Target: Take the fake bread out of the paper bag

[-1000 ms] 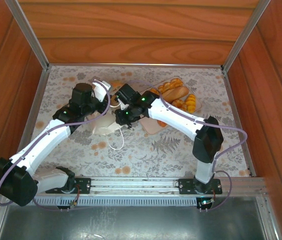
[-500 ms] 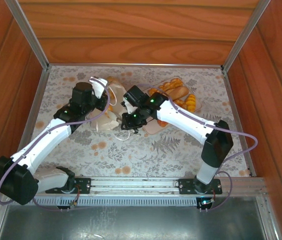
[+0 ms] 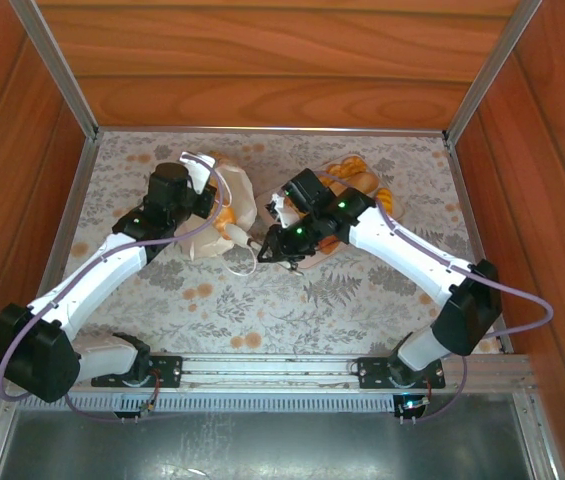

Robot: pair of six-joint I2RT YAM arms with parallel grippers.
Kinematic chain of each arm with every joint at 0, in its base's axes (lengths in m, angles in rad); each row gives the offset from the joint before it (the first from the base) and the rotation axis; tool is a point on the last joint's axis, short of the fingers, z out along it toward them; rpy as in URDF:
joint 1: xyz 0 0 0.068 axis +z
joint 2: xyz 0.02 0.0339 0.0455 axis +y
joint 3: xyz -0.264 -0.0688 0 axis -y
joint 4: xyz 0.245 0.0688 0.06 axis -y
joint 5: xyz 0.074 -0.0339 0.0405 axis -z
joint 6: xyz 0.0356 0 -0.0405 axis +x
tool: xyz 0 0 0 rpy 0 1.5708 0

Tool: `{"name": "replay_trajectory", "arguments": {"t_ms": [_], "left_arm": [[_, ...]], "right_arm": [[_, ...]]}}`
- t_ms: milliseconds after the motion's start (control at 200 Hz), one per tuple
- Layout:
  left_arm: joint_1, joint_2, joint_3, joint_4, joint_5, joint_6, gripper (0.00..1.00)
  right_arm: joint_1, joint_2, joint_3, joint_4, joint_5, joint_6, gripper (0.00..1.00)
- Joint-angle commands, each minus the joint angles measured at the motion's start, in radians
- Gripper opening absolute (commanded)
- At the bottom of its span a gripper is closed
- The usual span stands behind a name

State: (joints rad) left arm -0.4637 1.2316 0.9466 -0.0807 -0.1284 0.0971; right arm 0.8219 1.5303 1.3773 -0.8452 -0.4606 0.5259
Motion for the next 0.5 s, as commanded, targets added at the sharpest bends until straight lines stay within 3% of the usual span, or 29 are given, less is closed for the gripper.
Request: {"name": "replay_trajectory", "arguments": {"t_ms": [0, 500], "left_arm": [[0.015, 0.012, -0.001, 0.036, -0.021, 0.003, 0.00], [0.050, 0.026, 0.007, 0.042, -0.025, 0.017, 0.00]], "right_arm": [[-0.016, -0.055, -0.027, 0.015, -0.080, -0.007, 0.08], [-0.150, -0.362, -0.180, -0.066, -0.079, 0.029, 0.08]]}}
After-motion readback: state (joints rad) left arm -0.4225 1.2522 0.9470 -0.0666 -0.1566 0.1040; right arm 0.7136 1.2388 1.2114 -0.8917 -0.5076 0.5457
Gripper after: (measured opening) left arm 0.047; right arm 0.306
